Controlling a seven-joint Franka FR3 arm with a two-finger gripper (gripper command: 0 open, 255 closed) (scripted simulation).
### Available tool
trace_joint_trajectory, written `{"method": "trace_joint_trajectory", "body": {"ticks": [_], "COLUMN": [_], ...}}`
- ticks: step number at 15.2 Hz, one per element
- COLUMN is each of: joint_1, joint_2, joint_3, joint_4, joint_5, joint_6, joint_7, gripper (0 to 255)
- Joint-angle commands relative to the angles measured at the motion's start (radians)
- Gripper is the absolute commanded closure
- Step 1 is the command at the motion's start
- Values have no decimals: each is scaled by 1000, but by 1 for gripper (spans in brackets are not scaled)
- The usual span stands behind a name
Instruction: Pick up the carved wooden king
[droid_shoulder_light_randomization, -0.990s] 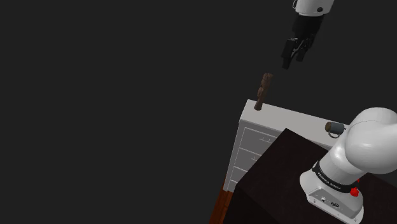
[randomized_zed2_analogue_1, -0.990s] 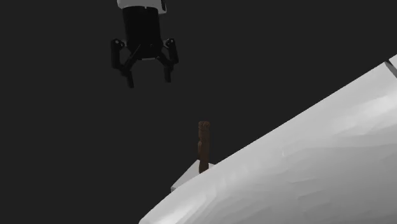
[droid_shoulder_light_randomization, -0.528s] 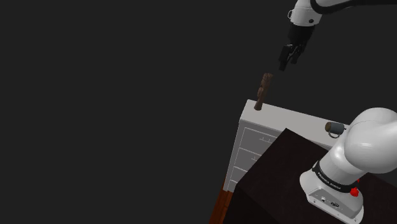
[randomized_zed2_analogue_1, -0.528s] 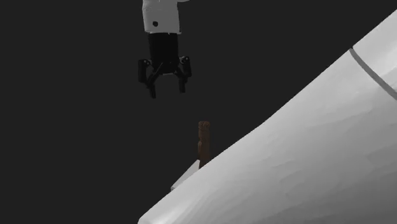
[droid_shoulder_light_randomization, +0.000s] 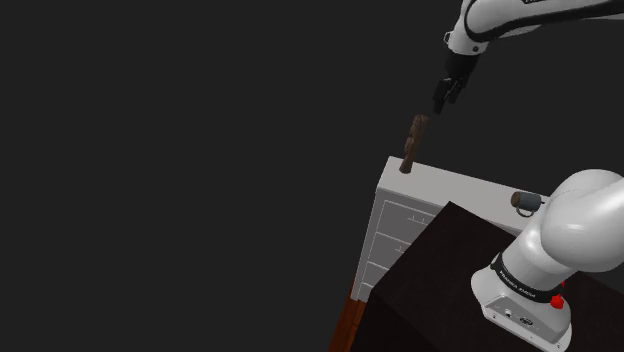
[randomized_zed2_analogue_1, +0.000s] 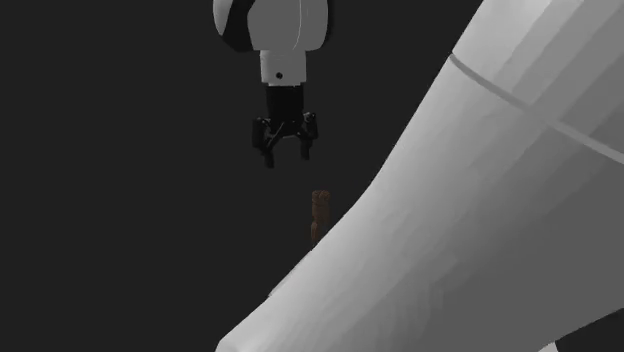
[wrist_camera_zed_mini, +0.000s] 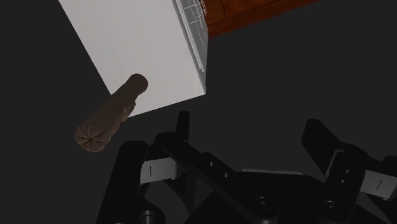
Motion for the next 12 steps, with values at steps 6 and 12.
{"method": "trace_joint_trajectory", "body": {"ticks": [6,12], "joint_1": [17,11], "joint_2": [242,496], "joint_3": [-143,-231], "joint_4": [98,240], "joint_5": [69,234], "joint_6": [163,251], "joint_7": [-196,-409], "gripper": [0,0]}}
